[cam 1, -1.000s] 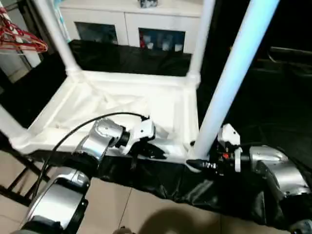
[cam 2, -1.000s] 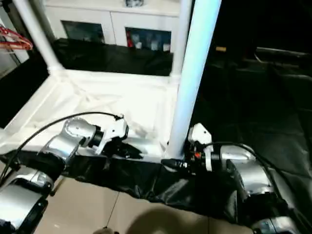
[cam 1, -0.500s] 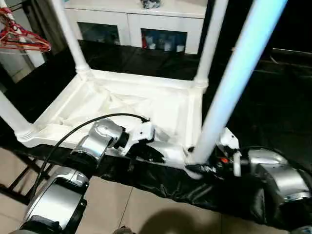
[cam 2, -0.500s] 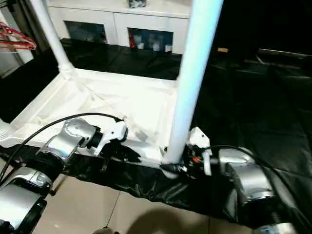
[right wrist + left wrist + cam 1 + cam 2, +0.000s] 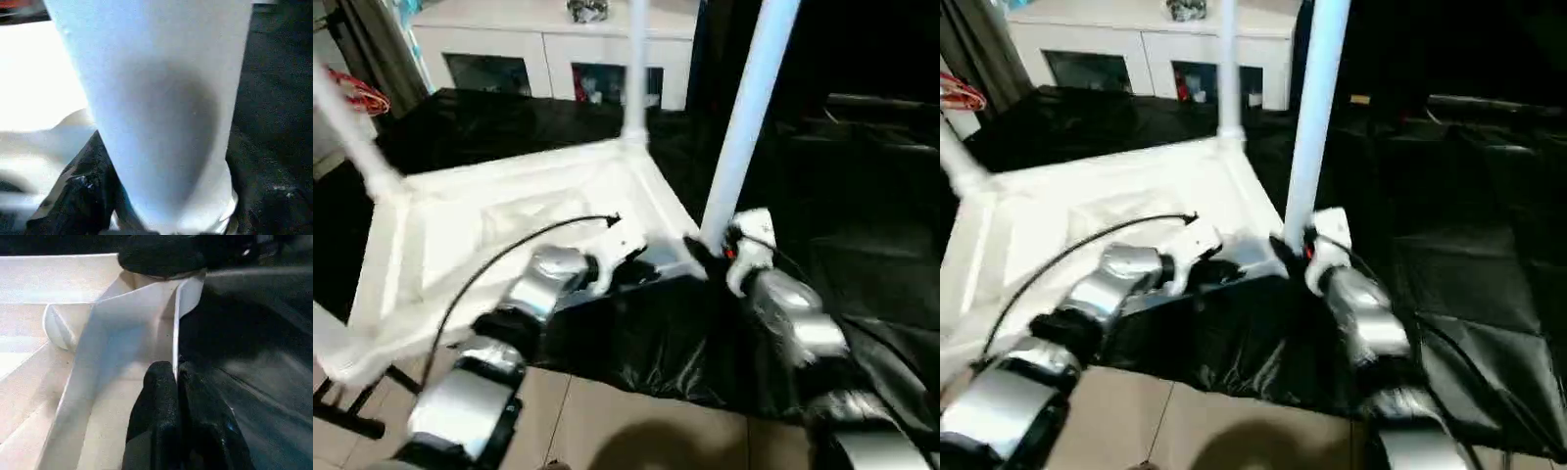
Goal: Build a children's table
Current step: Rotate leg to tighten
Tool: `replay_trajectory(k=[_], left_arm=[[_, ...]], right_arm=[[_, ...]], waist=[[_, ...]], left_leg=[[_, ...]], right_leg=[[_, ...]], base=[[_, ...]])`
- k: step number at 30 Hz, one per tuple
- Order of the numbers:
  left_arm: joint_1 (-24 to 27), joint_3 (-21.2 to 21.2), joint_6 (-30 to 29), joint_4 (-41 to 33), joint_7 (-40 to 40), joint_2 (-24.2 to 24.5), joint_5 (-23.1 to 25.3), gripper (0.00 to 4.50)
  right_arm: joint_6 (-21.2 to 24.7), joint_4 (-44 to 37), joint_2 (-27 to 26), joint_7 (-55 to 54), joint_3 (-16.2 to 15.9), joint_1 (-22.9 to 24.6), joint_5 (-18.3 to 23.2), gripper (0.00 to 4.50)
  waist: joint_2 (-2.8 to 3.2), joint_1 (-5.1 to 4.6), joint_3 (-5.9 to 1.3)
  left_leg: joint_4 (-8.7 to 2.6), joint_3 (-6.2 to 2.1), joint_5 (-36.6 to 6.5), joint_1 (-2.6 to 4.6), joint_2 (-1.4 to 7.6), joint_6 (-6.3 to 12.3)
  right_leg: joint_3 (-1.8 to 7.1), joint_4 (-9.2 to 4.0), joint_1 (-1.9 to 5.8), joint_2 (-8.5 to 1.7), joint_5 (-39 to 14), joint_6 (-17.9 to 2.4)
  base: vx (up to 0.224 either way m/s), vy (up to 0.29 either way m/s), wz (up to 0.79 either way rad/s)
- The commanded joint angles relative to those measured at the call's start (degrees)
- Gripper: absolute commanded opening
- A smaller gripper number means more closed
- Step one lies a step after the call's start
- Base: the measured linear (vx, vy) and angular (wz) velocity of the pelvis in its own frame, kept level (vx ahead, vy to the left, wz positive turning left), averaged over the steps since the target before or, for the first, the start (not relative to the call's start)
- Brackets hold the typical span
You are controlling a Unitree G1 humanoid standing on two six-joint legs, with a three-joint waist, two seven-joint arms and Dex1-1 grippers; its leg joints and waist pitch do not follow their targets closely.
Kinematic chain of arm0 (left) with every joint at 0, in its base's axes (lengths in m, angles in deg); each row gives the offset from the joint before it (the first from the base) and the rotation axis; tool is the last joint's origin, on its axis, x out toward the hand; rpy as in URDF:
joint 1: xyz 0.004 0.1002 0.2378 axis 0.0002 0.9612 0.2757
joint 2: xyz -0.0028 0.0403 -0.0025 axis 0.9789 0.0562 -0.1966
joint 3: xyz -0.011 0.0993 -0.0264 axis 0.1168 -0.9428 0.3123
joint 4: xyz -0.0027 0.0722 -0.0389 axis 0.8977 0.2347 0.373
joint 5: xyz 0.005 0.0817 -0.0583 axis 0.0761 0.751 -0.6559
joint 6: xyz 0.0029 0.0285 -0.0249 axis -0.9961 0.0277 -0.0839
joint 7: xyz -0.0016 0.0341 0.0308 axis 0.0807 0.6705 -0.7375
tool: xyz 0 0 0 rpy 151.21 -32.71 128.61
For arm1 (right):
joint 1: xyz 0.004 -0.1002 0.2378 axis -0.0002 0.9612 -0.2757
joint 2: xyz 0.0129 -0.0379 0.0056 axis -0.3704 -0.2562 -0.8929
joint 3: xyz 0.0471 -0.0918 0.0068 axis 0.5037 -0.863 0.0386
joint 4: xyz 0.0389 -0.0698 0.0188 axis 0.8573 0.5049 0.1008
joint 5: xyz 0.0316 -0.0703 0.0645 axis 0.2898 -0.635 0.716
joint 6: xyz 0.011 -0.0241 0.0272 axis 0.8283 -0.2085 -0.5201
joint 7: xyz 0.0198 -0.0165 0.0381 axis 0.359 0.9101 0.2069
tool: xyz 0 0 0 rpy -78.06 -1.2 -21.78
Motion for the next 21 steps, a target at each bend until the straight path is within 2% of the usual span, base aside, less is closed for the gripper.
replay_trajectory(k=[1,2,3,5,6,8,9,10,12,14,16,17,18,19,20,21], left_arm=[[-3.31,0.76,0.55,-1.22,4.37,-3.46,-1.00,0.00],[-3.23,0.63,0.64,-1.39,4.75,-3.95,-0.92,0.00],[-3.00,0.40,0.81,-1.69,4.50,-4.49,-1.02,0.00],[-2.87,0.16,1.05,-1.85,3.51,-4.44,-1.12,0.00],[-2.84,0.08,1.22,-1.88,2.99,-4.27,-1.18,0.00],[-2.83,-0.10,1.63,-1.97,1.76,-3.84,-1.34,0.00],[-2.92,-0.17,1.71,-1.97,1.05,-3.47,-1.37,0.00],[-2.97,-0.23,1.85,-1.97,0.48,-3.18,-1.38,0.00],[-2.94,-0.71,3.08,-2.01,-2.57,-1.86,-1.40,0.00],[-2.95,-0.96,3.93,-1.84,-4.55,-1.04,-1.43,0.00],[-2.67,-1.33,4.48,-2.03,-7.57,0.27,-1.60,0.00],[-2.32,-1.61,4.90,-2.49,-10.76,1.61,-1.99,0.00],[-2.32,-1.61,4.90,-2.49,-10.76,1.61,-1.99,0.00],[-2.02,-1.98,5.25,-3.10,-14.55,3.42,-2.38,0.00],[-1.98,-2.10,5.42,-3.17,-15.54,3.93,-2.42,0.00],[-1.97,-2.16,5.50,-3.20,-16.05,4.20,-2.44,0.00]], right_arm=[[1.07,3.16,-4.27,-0.56,-4.00,0.23,-2.05,2.67],[-0.09,4.80,-4.69,-1.23,-3.78,-0.71,-2.10,2.67],[-1.94,6.89,-5.11,-2.12,-3.64,-1.90,-2.39,3.02],[-2.36,7.31,-4.94,-1.86,-3.23,-2.23,-2.13,3.37],[-2.45,7.29,-4.74,-1.45,-3.09,-2.25,-2.12,3.37],[-2.72,7.04,-4.12,-0.62,-3.07,-2.20,-2.32,3.43],[-3.50,7.49,-3.52,-0.08,-3.09,-2.47,-2.88,3.50],[-3.98,7.72,-3.06,0.47,-3.16,-2.61,-3.19,3.77],[-5.02,6.84,-0.99,5.36,-4.11,-2.00,-3.40,3.82],[-6.04,6.17,0.34,8.98,-5.21,-1.36,-3.69,3.82],[-7.05,3.77,2.24,13.88,-6.77,0.49,-3.80,3.82],[-7.81,0.86,3.92,19.09,-7.89,2.50,-3.14,3.82],[-7.81,0.86,3.92,19.09,-7.89,2.50,-3.14,3.82],[-6.89,-3.44,5.97,26.49,-8.89,5.02,-0.99,3.82],[-6.89,-4.71,6.62,28.47,-9.28,5.72,-0.48,3.82],[-6.88,-5.37,6.95,29.50,-9.49,6.08,-0.21,3.82]], waist=[[-0.61,0.02,-3.53],[-0.74,0.03,-3.65],[-0.70,0.04,-3.73],[-0.80,0.03,-3.76],[-0.75,0.08,-3.77],[-0.81,0.08,-3.66],[-0.64,0.12,-3.65],[-0.67,0.08,-3.62],[-0.66,0.09,-3.56],[-0.95,0.07,-3.58],[-0.93,0.31,-3.59],[-1.03,0.44,-3.64],[-1.01,0.75,-3.72],[-0.92,0.60,-3.72],[-0.99,0.80,-3.74],[-0.70,0.82,-3.68]], left_leg=[[-3.48,0.38,-10.76,-0.29,-0.13,1.56],[-3.44,0.39,-10.24,-0.39,-0.13,1.80],[-3.34,0.38,-9.38,-0.48,-0.12,2.26],[-3.18,0.50,-8.60,-0.44,-0.20,3.01],[-3.11,0.53,-8.23,-0.45,-0.20,3.58],[-3.08,0.60,-8.41,-0.48,-0.26,4.13],[-3.12,0.58,-8.85,-0.42,-0.19,4.20],[-3.15,0.59,-9.14,-0.40,-0.16,4.16],[-3.18,0.59,-10.10,-0.39,-0.16,3.96],[-3.15,0.60,-10.06,-0.50,-0.11,4.27],[-3.06,0.64,-9.39,-0.47,-0.04,4.75],[-2.93,0.66,-8.67,-0.56,-0.06,5.19],[-2.78,0.70,-7.91,-0.60,0.03,5.98],[-2.77,0.68,-7.47,-0.69,0.06,6.47],[-2.71,0.69,-7.60,-0.62,0.11,6.79],[-2.67,0.69,-8.12,-0.60,0.21,7.23]], right_leg=[[1.64,-3.88,3.01,-2.30,-12.89,-11.57],[1.64,-3.71,3.14,-2.29,-11.58,-11.72],[1.62,-3.42,3.19,-2.27,-9.23,-12.30],[1.65,-3.18,3.28,-2.19,-6.65,-13.08],[1.68,-3.08,3.32,-2.23,-5.48,-13.51],[1.66,-3.17,3.41,-2.23,-5.57,-13.57],[1.67,-3.25,3.38,-2.34,-6.52,-13.50],[1.67,-3.34,3.36,-2.36,-7.04,-13.47],[1.64,-3.46,3.39,-2.29,-8.48,-13.23],[1.62,-3.37,3.54,-2.24,-8.01,-13.20],[1.64,-3.31,3.53,-2.34,-7.15,-13.45],[1.64,-3.11,3.64,-2.26,-5.89,-13.69],[1.61,-2.90,3.68,-2.24,-4.16,-13.95],[1.57,-2.79,3.67,-2.14,-3.00,-14.55],[1.51,-2.78,3.75,-2.09,-2.57,-14.68],[1.52,-2.77,3.58,-2.09,-2.20,-15.11]], base=[[0.000,0.000,0.00],[0.000,0.000,0.00],[0.000,0.000,0.00],[0.000,0.000,0.00],[0.000,0.000,0.00],[0.000,0.000,0.00],[0.000,0.000,0.00],[0.000,0.000,0.00],[0.000,0.000,0.00],[0.000,0.000,0.00],[0.000,0.000,0.00],[0.000,0.000,0.00],[0.000,0.000,0.00],[0.000,0.000,0.00],[0.000,0.000,0.00],[0.000,0.000,0.00]])
